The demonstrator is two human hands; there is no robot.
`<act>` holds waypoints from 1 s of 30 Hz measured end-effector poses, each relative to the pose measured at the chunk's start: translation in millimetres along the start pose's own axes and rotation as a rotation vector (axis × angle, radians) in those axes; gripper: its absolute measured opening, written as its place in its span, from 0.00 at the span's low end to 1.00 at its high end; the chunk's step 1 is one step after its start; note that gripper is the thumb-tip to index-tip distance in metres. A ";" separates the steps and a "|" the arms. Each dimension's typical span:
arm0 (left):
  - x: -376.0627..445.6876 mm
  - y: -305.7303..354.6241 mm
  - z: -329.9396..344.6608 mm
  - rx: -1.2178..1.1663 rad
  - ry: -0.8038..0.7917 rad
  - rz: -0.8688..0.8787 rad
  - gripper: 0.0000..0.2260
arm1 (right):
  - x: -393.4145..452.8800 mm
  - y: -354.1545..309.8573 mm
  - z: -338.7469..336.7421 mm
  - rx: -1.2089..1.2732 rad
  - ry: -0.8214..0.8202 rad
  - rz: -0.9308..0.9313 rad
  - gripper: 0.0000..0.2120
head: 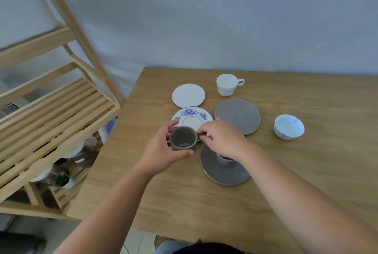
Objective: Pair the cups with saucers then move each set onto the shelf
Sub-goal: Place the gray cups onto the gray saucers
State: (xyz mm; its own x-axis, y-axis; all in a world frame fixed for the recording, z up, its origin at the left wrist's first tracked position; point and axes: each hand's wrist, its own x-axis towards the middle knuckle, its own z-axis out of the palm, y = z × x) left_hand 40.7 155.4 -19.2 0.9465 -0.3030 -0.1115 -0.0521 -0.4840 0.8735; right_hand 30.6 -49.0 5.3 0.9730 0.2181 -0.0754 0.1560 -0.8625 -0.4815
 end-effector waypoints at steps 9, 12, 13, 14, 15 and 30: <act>106.7 66.9 52.7 -0.001 -0.278 0.046 0.39 | -3.2 83.3 -54.7 0.410 0.253 0.332 0.06; 133.3 80.2 75.3 0.087 -0.353 0.074 0.39 | 0.1 106.5 -61.6 0.369 0.279 0.404 0.06; 139.2 82.7 81.5 0.130 -0.369 0.092 0.38 | 1.8 112.3 -62.8 0.354 0.286 0.422 0.06; 144.0 84.1 86.7 0.170 -0.378 0.103 0.38 | 3.5 116.5 -63.8 0.339 0.290 0.433 0.07; 147.4 84.8 90.9 0.202 -0.376 0.115 0.38 | 5.7 120.1 -64.2 0.325 0.287 0.446 0.07; 160.0 80.8 91.6 0.055 -0.392 0.081 0.44 | 26.2 158.1 -83.6 0.377 0.107 0.412 0.19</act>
State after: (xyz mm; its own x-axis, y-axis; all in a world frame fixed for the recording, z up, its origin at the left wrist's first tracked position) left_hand 158.7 -7.4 -9.8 0.7462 -0.6266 -0.2248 -0.1487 -0.4860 0.8612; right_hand 94.9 -217.8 0.1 0.9556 -0.1663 -0.2435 -0.2924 -0.6396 -0.7109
